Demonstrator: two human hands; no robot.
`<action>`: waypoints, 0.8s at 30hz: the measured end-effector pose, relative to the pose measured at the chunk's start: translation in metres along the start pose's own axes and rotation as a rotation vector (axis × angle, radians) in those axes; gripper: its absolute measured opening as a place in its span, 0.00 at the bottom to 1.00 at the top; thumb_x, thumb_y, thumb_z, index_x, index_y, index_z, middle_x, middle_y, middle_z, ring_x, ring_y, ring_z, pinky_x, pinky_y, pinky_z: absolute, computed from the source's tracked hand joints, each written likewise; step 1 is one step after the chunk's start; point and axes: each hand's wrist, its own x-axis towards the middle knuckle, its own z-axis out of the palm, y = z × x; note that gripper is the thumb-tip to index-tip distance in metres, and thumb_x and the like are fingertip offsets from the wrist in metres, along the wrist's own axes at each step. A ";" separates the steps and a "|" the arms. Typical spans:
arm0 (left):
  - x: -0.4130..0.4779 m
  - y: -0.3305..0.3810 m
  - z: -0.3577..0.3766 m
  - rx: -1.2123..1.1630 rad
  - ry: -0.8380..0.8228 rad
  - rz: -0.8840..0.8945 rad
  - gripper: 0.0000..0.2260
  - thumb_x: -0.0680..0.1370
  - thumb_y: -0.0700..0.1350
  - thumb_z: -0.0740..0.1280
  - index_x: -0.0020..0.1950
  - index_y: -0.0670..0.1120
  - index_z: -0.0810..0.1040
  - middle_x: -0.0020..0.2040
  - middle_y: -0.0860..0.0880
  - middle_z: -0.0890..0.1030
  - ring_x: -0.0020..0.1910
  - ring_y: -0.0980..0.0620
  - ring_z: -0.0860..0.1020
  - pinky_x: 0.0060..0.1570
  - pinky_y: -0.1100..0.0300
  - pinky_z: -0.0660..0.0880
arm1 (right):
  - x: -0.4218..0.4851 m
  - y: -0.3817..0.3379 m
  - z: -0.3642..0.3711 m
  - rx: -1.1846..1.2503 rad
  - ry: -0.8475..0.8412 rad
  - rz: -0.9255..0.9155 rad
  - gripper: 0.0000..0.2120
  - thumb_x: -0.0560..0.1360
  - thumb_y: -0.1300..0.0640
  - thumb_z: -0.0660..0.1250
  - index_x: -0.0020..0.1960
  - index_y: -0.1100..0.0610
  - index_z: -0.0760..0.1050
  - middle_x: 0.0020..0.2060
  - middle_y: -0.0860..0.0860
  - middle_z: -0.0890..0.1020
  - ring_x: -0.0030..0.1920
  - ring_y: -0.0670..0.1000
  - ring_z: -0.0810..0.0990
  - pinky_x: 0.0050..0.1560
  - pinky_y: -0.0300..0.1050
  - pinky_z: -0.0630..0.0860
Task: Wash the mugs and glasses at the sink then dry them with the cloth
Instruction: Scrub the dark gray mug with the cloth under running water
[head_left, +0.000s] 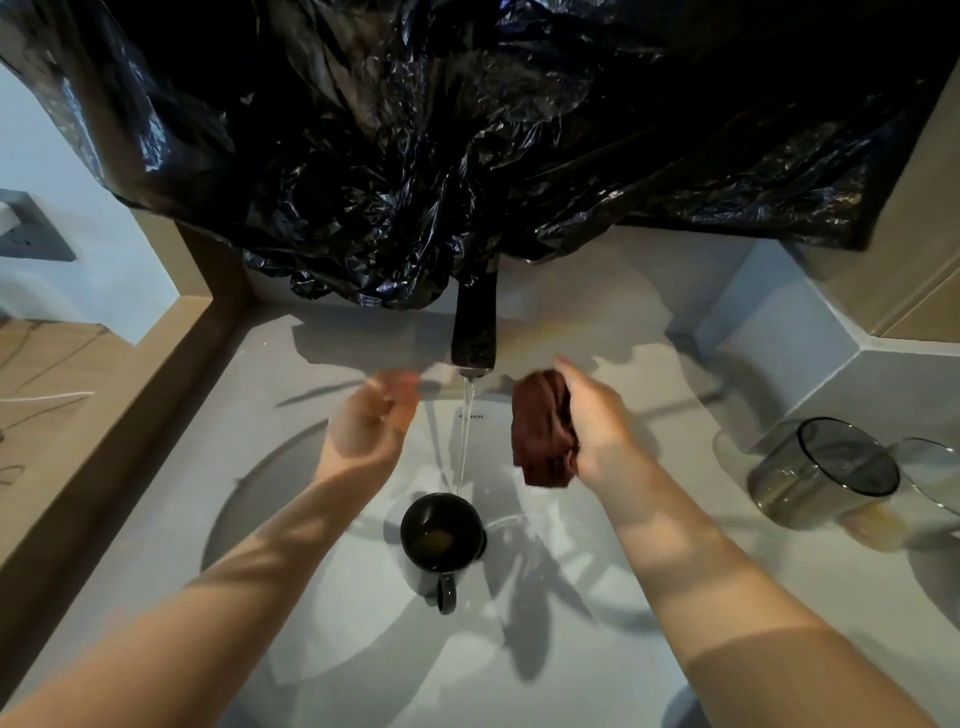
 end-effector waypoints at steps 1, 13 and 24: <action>-0.008 -0.016 0.002 -0.007 -0.045 -0.080 0.07 0.79 0.44 0.64 0.54 0.55 0.74 0.50 0.58 0.77 0.52 0.53 0.78 0.40 0.76 0.69 | 0.002 0.018 -0.005 -0.029 0.024 0.030 0.13 0.74 0.48 0.69 0.40 0.58 0.77 0.35 0.55 0.80 0.37 0.57 0.80 0.46 0.49 0.77; -0.048 -0.094 0.058 0.479 -0.430 -0.355 0.54 0.60 0.55 0.79 0.76 0.49 0.49 0.72 0.48 0.55 0.69 0.45 0.61 0.56 0.59 0.69 | -0.006 0.124 -0.030 -0.139 0.085 0.148 0.15 0.76 0.54 0.67 0.36 0.62 0.73 0.33 0.58 0.77 0.36 0.56 0.76 0.42 0.47 0.74; -0.028 -0.097 0.051 0.217 -0.275 -0.276 0.39 0.55 0.51 0.81 0.62 0.55 0.69 0.58 0.51 0.66 0.51 0.55 0.72 0.40 0.68 0.72 | 0.009 0.132 -0.039 -0.209 0.165 0.151 0.16 0.76 0.50 0.67 0.33 0.58 0.75 0.31 0.55 0.79 0.37 0.58 0.78 0.50 0.52 0.77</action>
